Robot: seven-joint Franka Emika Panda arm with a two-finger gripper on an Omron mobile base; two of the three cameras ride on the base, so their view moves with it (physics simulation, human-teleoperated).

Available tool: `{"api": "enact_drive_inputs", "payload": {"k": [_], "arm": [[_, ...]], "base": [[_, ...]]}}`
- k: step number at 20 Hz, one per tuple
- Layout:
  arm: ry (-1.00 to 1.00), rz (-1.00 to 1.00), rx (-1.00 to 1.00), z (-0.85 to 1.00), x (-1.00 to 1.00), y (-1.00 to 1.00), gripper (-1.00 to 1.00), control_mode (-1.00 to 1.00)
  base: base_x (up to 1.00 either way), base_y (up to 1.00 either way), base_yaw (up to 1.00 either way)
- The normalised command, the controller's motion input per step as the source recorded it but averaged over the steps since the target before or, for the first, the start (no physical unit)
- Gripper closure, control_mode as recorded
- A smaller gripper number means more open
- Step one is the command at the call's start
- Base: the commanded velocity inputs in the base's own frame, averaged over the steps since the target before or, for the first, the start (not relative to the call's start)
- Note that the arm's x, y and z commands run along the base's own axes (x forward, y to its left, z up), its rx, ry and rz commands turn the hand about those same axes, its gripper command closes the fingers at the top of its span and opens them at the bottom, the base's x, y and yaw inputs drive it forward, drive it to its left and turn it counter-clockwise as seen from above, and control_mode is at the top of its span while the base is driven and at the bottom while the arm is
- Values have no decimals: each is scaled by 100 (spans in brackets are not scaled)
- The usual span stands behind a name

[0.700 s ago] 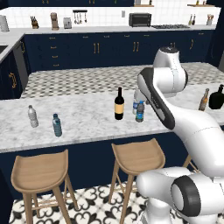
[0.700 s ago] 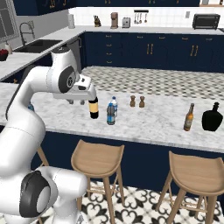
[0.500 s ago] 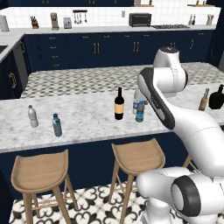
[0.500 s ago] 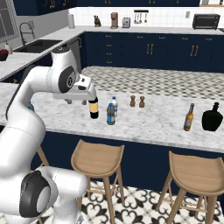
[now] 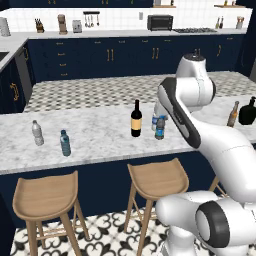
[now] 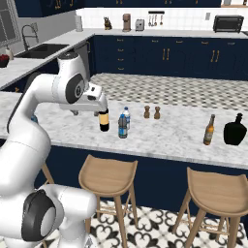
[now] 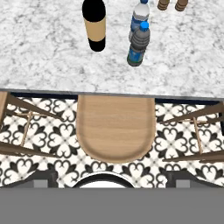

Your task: Move the plastic bottles in the middle to the plastics group, and the glass bottles in the middle to the glass group.

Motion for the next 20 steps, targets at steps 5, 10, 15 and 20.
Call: {"api": "enact_drive_inputs", "payload": {"k": [5,10,15,20], "arm": [[0,1,0,-32,52,-47,-100,-100],[0,5,0,-28,91,-46,-100,-100],[0,4,0,-27,98,-22,-100,-100],[4,3,0,-27,85,-6,-100,-100]], "base": [[0,0,0],[0,0,0],[0,0,0],[0,0,0]]}}
